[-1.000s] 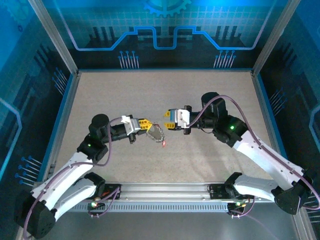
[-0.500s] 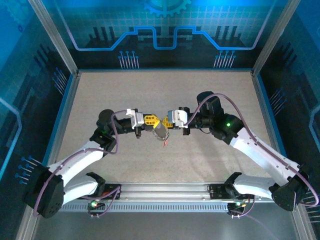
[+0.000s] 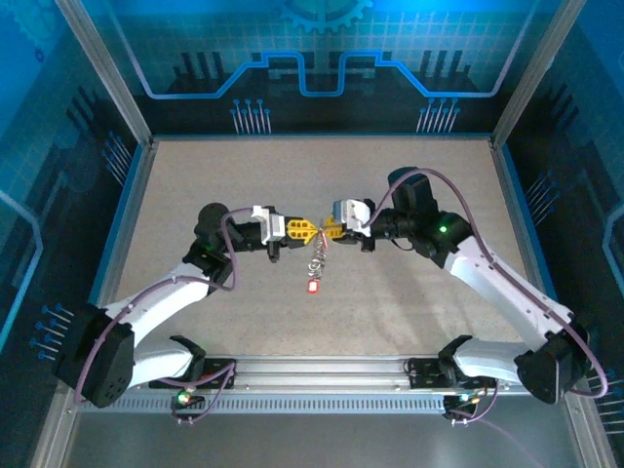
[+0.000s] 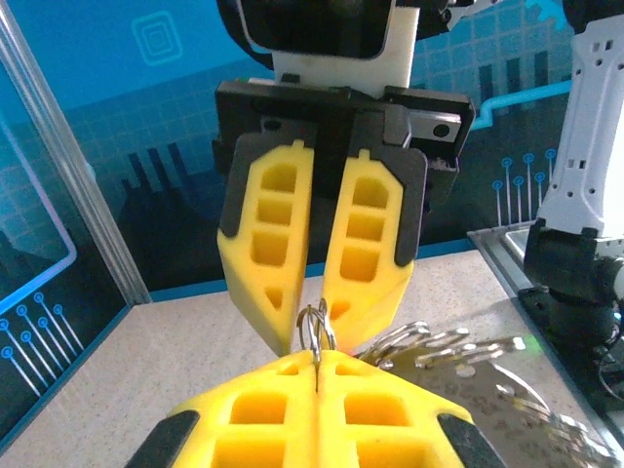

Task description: Put the keys on the keyring

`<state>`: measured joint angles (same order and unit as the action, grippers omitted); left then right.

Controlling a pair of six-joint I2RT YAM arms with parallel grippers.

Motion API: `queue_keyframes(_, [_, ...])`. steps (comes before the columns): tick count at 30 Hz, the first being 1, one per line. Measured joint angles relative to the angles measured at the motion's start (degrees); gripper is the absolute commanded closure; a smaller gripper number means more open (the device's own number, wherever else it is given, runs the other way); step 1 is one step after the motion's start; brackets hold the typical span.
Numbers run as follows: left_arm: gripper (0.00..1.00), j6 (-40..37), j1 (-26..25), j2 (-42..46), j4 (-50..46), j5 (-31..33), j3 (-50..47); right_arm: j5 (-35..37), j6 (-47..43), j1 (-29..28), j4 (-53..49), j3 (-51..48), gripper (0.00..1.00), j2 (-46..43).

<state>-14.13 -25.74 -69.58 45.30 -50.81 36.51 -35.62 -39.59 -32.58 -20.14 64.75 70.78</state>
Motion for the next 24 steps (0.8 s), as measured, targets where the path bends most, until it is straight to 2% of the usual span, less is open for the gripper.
queue_keyframes(4, [1.00, -1.27, -0.07, -1.40, 0.09, 0.17, 0.00, -0.39, -1.46, 0.13, -2.14, 1.05, 0.88, 2.21])
queue_keyframes(10, [1.00, -0.94, -0.61, -4.55, 3.80, 0.17, 0.00, 1.05, -2.89, 0.42, -4.20, 1.18, 0.79, 2.27])
queue_keyframes(16, [1.00, 1.29, -1.18, -8.68, 9.25, 0.33, 0.74, 2.16, -3.10, 0.50, -4.22, -0.24, 0.76, -0.57])
queue_keyframes(24, [1.00, 2.91, -2.05, -9.92, 13.03, -0.07, 0.96, 0.90, -3.06, 0.57, -2.27, -0.96, 0.78, -2.97])
